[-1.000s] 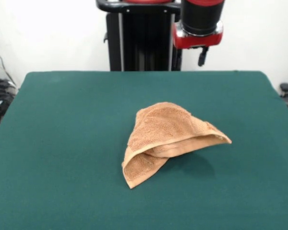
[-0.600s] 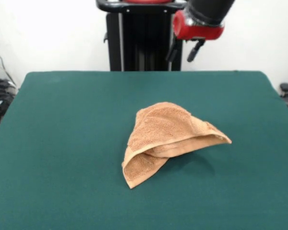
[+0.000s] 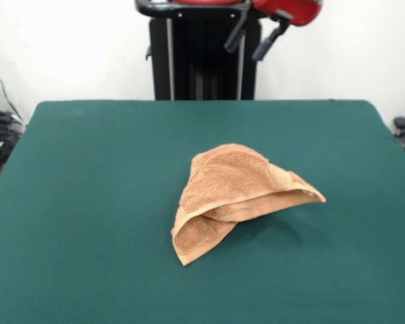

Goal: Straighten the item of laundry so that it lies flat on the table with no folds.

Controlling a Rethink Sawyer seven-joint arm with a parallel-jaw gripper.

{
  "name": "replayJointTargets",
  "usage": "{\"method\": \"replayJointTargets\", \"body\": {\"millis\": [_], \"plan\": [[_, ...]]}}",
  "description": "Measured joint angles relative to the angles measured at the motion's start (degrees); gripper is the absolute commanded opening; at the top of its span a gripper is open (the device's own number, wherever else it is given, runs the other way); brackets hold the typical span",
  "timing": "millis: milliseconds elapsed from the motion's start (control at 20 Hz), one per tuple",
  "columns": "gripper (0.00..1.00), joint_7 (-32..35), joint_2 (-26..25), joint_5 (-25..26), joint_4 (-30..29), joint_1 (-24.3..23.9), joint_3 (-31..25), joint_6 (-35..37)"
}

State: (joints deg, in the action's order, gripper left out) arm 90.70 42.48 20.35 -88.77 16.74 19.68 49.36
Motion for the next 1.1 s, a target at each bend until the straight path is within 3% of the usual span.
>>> {"method": "replayJointTargets", "body": {"millis": [300, 600, 800, 1100], "plan": [[1.0, 0.01, 0.31, -3.42, -0.77, -4.07, -0.51, -3.48], [1.0, 0.01, 1.0, -10.43, -4.72, -13.13, -5.03, -13.34], [1.0, 0.01, 1.16, -13.9, -8.62, -19.39, -9.66, -20.62], [1.0, 0.01, 1.15, -16.68, -13.74, -26.54, -17.42, -25.6]]}}
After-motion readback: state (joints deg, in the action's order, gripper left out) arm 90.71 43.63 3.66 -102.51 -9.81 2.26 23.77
